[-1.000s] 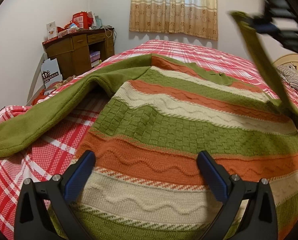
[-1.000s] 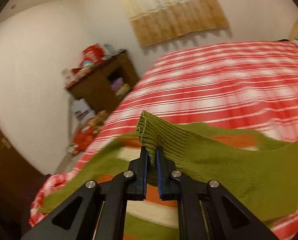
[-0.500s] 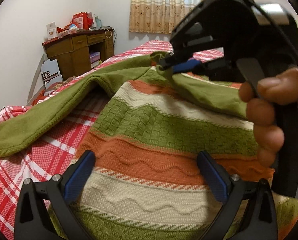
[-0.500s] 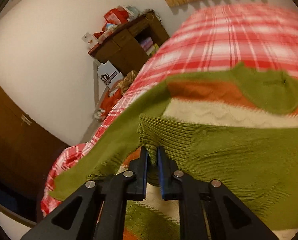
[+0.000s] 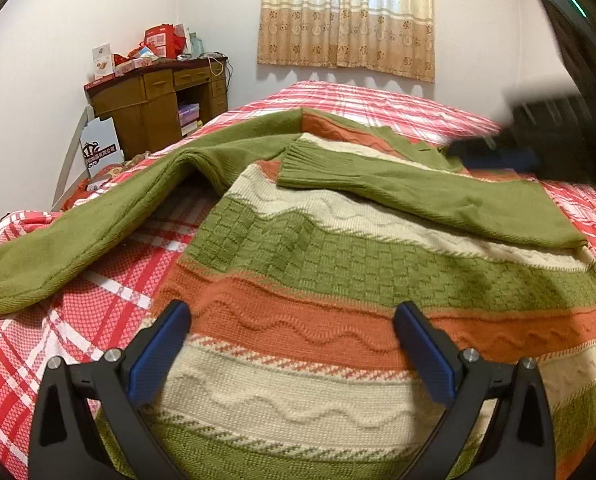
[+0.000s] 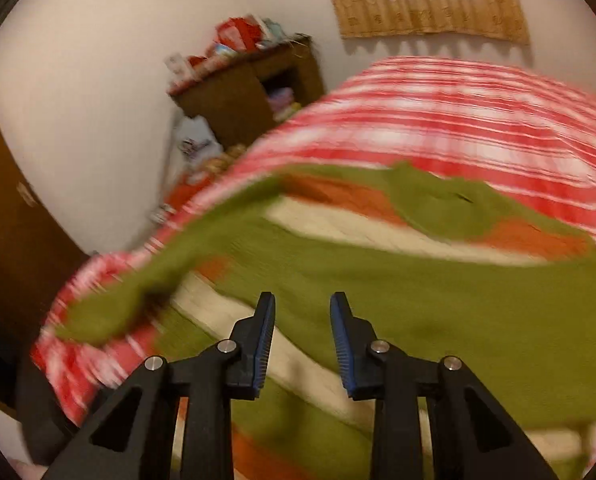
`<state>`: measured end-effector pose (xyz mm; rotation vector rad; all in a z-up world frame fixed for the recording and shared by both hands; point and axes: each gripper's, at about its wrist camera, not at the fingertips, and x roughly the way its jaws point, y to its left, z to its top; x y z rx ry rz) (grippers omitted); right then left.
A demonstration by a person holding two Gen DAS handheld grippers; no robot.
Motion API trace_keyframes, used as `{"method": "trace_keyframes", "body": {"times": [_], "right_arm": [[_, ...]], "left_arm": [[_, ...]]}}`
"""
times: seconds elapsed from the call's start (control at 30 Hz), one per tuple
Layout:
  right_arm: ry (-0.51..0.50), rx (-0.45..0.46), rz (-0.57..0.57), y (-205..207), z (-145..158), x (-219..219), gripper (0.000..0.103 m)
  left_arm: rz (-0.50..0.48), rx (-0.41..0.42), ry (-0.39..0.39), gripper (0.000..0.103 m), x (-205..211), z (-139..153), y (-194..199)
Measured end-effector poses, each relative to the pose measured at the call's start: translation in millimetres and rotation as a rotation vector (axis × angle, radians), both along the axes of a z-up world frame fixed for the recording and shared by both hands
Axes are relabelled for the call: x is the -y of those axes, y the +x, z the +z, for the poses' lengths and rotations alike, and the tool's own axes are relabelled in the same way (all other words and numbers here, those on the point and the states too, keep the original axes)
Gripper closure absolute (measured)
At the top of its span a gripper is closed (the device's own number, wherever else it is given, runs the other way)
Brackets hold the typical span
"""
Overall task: Fold small clothes
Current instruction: 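Fold the held sleeve across the sweater body and release it with the right gripper, then grasp the other green sleeve cuff with the left gripper and lift it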
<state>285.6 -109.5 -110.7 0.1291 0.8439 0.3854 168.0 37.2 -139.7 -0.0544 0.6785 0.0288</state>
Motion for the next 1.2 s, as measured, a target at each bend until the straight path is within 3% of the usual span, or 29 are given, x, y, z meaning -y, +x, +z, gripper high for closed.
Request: {"method": "trace_keyframes", "body": {"times": [0.17, 0.23, 0.33, 0.47, 0.6, 0.7, 0.83, 0.9, 1.0, 1.1, 1.2], "right_arm": [[-0.070, -0.036, -0.148, -24, -35, 46, 0.073], [-0.040, 0.021, -0.137, -33, -44, 55, 0.073], [-0.018, 0.020, -0.133, -32, -47, 59, 0.070], [-0.007, 0.036, -0.083, -33, -47, 53, 0.049], [-0.019, 0.045, -0.075, -39, -47, 49, 0.045], [-0.005, 0.044, -0.072, -40, -47, 50, 0.044], [0.019, 0.042, -0.071, -40, -48, 53, 0.044], [0.024, 0.041, -0.071, -42, -48, 53, 0.044], [0.023, 0.041, -0.071, -42, -48, 53, 0.044], [0.020, 0.042, -0.071, -42, -48, 53, 0.044], [0.020, 0.042, -0.071, -42, -48, 53, 0.043]], "left_arm": [[0.001, -0.004, 0.005, 0.000, -2, -1, -1], [0.002, -0.013, 0.012, 0.000, 0, -2, -3], [0.000, -0.031, 0.009, 0.000, 0, -1, -2], [0.010, -0.093, 0.006, 0.000, -10, 9, -8], [0.154, -0.020, -0.075, 0.000, -59, 36, -35], [0.382, 0.025, -0.097, 0.000, -115, 52, -51], [0.727, 0.031, -0.269, 0.001, -209, 50, -72], [0.829, 0.038, -0.334, 0.006, -237, 43, -81], [0.880, -0.011, -0.383, 0.010, -263, 27, -81], [0.894, -0.019, -0.447, 0.028, -279, 13, -78], [0.875, -0.014, -0.438, 0.049, -283, 9, -66]]}}
